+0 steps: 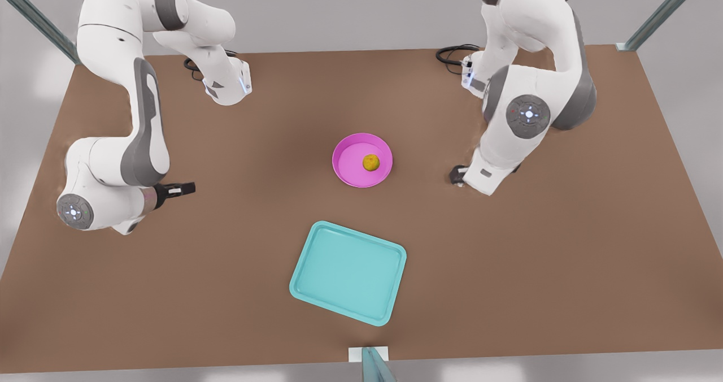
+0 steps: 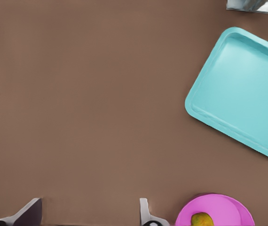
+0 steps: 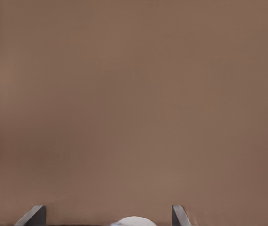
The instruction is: Place the orange on the plate with the left arm and the plate on the tray with the right arm
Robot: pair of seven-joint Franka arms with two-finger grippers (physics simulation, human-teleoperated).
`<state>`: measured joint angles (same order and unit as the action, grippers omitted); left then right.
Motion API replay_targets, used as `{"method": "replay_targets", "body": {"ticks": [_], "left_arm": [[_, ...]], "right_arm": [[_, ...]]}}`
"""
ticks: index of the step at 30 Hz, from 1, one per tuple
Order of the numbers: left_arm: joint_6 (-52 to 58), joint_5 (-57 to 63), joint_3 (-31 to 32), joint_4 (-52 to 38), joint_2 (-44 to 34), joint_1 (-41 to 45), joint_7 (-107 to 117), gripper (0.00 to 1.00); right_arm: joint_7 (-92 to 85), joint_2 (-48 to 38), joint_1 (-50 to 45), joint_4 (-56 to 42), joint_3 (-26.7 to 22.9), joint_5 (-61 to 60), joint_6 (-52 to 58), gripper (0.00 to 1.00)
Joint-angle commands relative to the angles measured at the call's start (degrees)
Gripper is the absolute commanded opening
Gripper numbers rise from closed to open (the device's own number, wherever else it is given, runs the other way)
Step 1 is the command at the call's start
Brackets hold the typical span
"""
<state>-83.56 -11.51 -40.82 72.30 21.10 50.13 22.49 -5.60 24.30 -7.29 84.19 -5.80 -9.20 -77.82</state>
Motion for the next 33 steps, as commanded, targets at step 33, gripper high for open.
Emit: {"method": "replay_targets", "body": {"ticks": [33], "left_arm": [[16.7,10.6,38.7,-0.1,-8.8,-38.6,-18.1,1.0]], "right_arm": [[12.3,-3.4,-5.2,40.4,27.4,-39.0,-62.1,1.0]]}}
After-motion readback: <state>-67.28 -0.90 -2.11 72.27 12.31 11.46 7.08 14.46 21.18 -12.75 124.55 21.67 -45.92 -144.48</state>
